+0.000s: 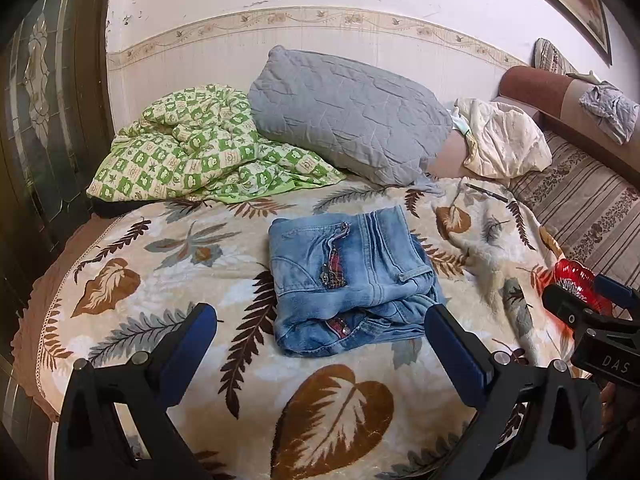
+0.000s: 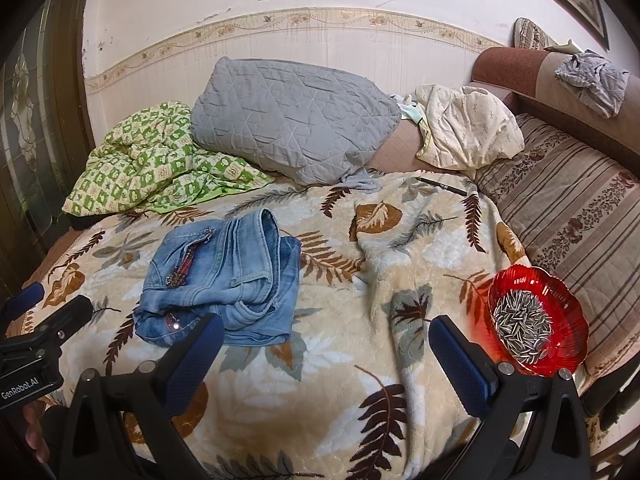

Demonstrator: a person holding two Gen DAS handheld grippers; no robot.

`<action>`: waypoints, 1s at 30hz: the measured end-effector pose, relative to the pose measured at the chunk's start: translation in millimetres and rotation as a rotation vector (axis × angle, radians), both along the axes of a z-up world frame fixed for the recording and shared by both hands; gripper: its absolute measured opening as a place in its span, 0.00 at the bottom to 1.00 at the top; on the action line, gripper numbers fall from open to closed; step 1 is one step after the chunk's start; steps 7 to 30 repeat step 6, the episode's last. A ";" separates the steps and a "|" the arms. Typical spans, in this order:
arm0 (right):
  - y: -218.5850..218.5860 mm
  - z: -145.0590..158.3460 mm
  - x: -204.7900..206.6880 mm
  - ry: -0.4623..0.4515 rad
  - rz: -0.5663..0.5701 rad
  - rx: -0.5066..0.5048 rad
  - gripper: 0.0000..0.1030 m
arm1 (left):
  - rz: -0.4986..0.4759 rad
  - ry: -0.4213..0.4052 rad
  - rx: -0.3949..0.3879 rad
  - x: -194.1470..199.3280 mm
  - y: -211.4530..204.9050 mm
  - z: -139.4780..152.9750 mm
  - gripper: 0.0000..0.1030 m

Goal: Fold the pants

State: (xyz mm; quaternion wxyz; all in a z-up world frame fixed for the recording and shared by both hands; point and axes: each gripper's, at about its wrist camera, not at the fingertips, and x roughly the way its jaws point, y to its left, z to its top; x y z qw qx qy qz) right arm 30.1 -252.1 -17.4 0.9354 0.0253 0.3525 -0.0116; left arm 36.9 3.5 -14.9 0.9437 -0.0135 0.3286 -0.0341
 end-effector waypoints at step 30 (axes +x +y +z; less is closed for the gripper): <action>0.2 0.2 0.2 0.001 -0.001 0.001 1.00 | -0.001 -0.013 0.009 -1.7 -1.4 1.4 1.00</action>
